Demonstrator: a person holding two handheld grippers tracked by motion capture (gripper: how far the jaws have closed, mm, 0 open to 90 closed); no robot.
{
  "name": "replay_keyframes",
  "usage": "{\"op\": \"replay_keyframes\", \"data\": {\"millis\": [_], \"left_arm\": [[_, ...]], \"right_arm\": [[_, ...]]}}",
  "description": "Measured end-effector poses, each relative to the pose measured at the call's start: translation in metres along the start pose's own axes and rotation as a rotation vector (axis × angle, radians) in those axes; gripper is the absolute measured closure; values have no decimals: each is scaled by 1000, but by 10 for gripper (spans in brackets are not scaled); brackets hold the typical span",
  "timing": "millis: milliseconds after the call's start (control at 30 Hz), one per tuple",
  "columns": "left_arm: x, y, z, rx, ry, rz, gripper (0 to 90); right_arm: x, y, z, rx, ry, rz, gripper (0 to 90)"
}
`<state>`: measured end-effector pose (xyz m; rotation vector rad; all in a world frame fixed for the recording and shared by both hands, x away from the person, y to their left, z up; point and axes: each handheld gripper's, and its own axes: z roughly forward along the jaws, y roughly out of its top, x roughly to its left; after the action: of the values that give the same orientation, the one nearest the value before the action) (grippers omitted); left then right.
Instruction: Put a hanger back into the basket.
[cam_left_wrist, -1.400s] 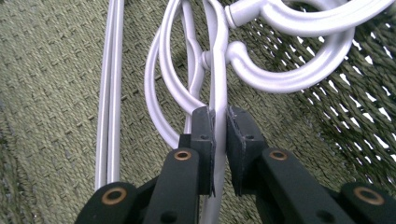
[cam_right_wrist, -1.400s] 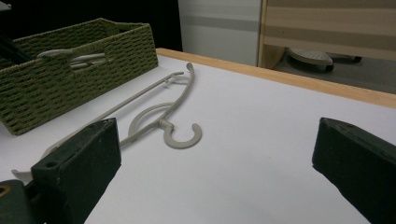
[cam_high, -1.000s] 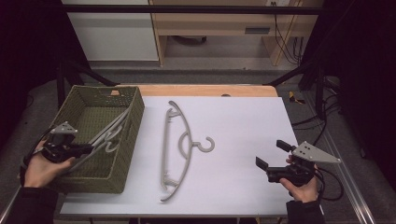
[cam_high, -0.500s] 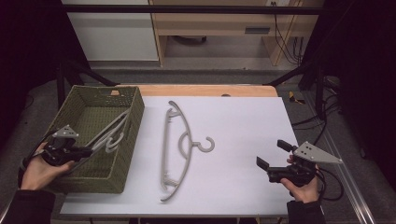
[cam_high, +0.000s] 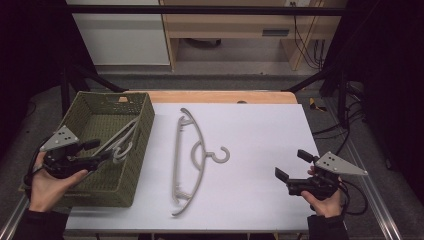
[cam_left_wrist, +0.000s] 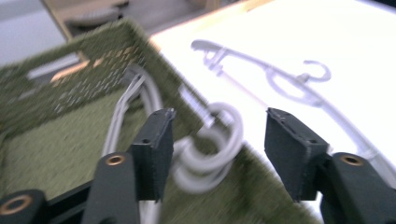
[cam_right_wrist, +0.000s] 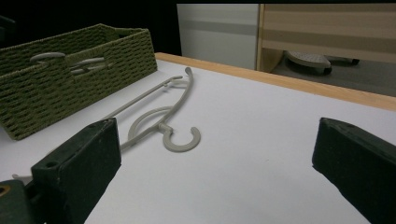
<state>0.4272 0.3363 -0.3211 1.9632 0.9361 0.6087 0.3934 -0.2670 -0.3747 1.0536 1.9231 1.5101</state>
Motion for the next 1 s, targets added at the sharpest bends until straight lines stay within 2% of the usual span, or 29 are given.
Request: {"op": "replay_keyframes", "data": {"millis": [67,100,133,200,233,267,333,367,467,633,800,867,1000], "left_arm": [[-10,5,2,-43,-26,-3,369],[-10,5,2,-43,-26,-3,354],[-20,9,6,-71,-40,-8,334],[-30,12,10,-91,-53,-8,290],[-30,12,10,-91,-53,-8,273],[-41,16,16,-113,-74,-6,255],[-50,19,21,-120,-91,3,235],[-50,19,21,-120,-91,3,231],[-74,25,36,-116,-114,41,170],[-96,28,53,-122,-146,49,118],[-112,29,70,-100,-179,51,104],[-119,30,78,-86,-171,64,98],[-128,29,92,-80,-188,48,92]], "right_arm": [[0,0,0,0,-1,-2,15],[0,0,0,2,2,-1,15],[0,0,1,3,2,0,15],[0,0,1,4,1,2,15],[0,0,1,3,0,2,15],[0,0,1,2,1,4,15],[0,-1,1,2,1,2,15],[0,-1,1,2,1,2,15],[0,0,1,3,0,3,15],[-1,0,0,1,-4,1,15],[0,1,-1,-2,0,4,15],[0,1,-2,-3,-1,3,15],[0,1,-2,-8,-3,3,15]]}}
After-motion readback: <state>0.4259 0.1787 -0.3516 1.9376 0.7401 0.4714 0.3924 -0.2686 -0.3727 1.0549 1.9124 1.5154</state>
